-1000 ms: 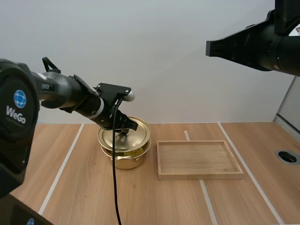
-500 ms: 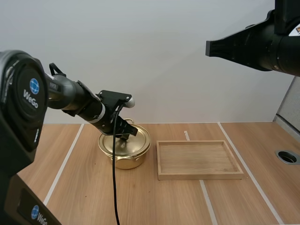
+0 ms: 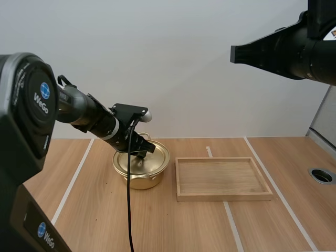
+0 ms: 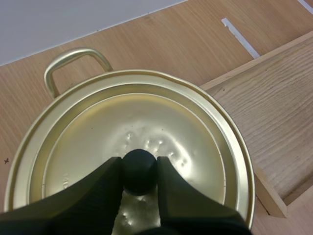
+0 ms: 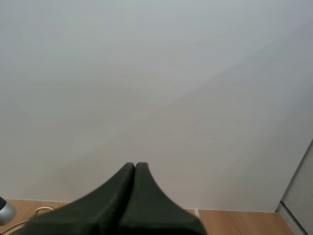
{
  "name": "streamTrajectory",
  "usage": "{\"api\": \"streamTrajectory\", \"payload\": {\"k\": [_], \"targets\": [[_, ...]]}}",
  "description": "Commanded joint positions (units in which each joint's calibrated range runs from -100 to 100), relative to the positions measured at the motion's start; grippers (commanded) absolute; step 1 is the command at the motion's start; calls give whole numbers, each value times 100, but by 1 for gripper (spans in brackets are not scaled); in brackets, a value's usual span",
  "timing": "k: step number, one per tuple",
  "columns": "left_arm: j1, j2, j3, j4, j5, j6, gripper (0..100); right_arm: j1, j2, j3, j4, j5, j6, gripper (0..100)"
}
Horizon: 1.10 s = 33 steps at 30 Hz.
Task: Open the pot, put the pineapple inside, and close it
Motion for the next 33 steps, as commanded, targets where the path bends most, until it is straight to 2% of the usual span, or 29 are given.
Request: {"api": "streamTrajectory", "payload": {"k": [1, 13, 27, 29, 30, 32, 33], "targets": [[-6, 109, 49, 16, -69, 25, 0, -16, -42, 22, 13, 10, -36, 0], [-6, 109, 49, 342, -247, 25, 0, -16, -42, 22, 13, 10, -36, 0], [-6, 109, 49, 326, -285, -70, 1, -16, -42, 22, 13, 10, -36, 0], [-6, 97, 49, 312, -290, -116, 11, -16, -42, 22, 13, 10, -36, 0], [-6, 81, 49, 298, -339, -116, 21, -16, -42, 22, 2, 10, -34, 0], [-6, 69, 49, 257, -361, -116, 47, -16, -42, 22, 2, 10, -34, 0], [-6, 56, 32, 197, -361, -116, 65, -16, -42, 22, 2, 10, -34, 0]]}}
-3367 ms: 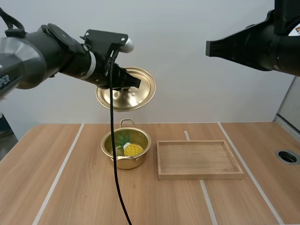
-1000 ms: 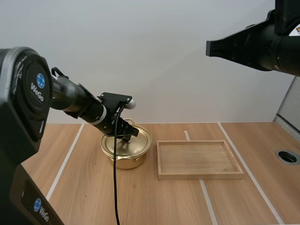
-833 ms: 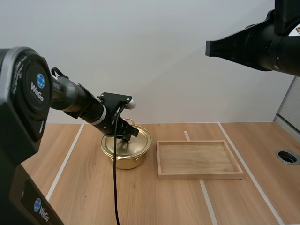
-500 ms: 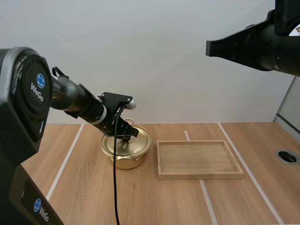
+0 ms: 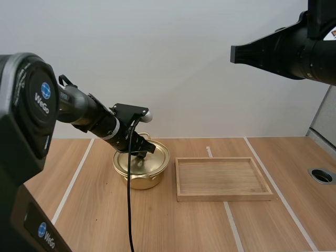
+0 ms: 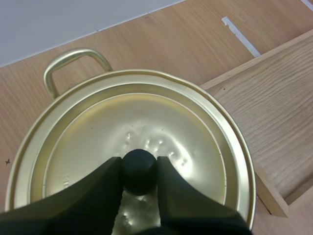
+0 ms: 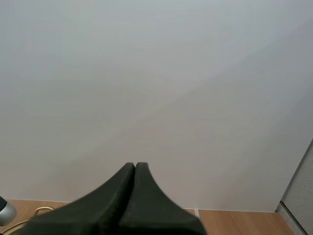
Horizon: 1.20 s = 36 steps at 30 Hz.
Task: Open the pot, put the pineapple inside, and close it
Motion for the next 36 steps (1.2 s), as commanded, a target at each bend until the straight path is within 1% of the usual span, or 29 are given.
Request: {"api": "streamTrajectory", "payload": {"k": [1, 2, 6, 9, 12, 15, 22, 28, 36], "targets": [[-6, 29, 23, 13, -307, -46, 84, -16, -42, 22, 2, 10, -34, 0], [-6, -2, 23, -70, -356, -46, 100, -16, -42, 22, 2, 10, -34, 0], [-6, -158, -27, -244, -492, -46, 100, -16, -42, 22, 13, 10, -34, 0], [-6, -369, -144, -351, -297, -46, 100, -16, -42, 22, 114, 10, -34, 0], [-6, -763, -315, -586, -61, -36, 100, -16, -42, 22, 279, -59, -34, 0], [-6, -1286, -437, -778, -67, -3, 100, -16, -42, 22, 279, -335, -34, 0], [-6, -2750, -464, -888, -890, 71, 100, -16, -42, 22, 10, -701, -34, 0], [-6, -3944, -464, -888, -1953, -21, 100, -16, -42, 22, 10, -756, -34, 0], [-6, -5485, -464, -827, -2230, -127, 100, -16, -42, 22, 12, -640, -34, 0]]}}
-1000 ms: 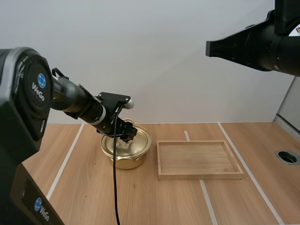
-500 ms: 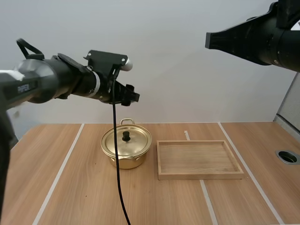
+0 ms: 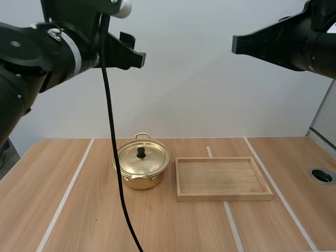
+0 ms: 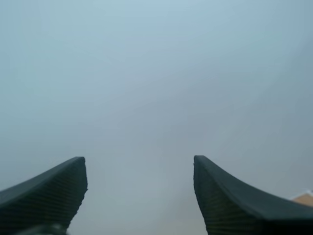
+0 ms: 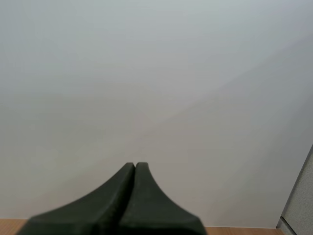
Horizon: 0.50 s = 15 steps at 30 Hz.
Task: Open the pot, put the pineapple inside, and close it
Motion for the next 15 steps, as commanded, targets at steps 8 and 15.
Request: {"api": "streamTrajectory", "payload": {"k": [8, 15], "targets": [[-6, -1541, -44, 1139, -429, -613, 96, -16, -42, 22, -42, -17, -34, 0], [-6, -2429, -44, 2446, -351, -1924, 94, -16, -42, 22, -42, -17, -34, 0]]}}
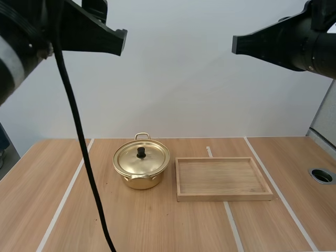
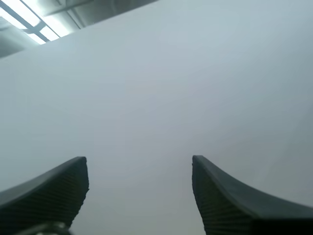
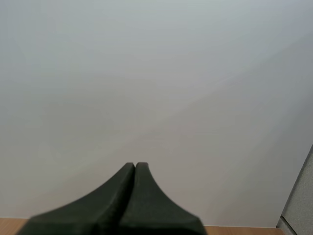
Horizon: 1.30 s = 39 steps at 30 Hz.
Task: Open the pot, put the pineapple inside, and close it
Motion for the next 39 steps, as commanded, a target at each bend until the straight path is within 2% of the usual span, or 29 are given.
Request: {"api": "streamTrajectory", "payload": {"k": [1, 4, 9, 10, 14, 16, 19, 23, 26, 39], "targets": [[-6, -330, -44, 342, 50, -478, 90, -16, -42, 22, -42, -30, -34, 0], [-6, -634, -44, 414, 391, -585, 66, -16, -42, 22, -42, -30, -34, 0], [-6, -1075, -44, 651, 908, -585, 4, -16, -42, 22, -42, -30, -34, 0], [-6, -1172, -44, 785, 931, -595, 0, -16, -42, 22, -42, -30, -34, 0], [-31, -1529, 419, 1116, 73, -1017, 0, -16, -42, 22, -42, -30, -34, 0], [-78, -1691, 960, 1215, -366, -1042, 0, -16, -42, 22, -42, -30, -34, 0], [-144, -1903, 1843, 1716, -676, -1379, 0, -16, -42, 22, -42, -30, -34, 0], [-151, -2029, 3025, 3113, -757, -3072, 0, -16, -42, 22, -42, -30, -34, 0], [-151, -2004, 3757, 3472, -844, -4323, 0, -16, -42, 22, -42, -30, -34, 0], [-151, -2004, 5729, 3470, -789, -4171, 0, -16, -42, 22, -42, -30, -34, 0]]}}
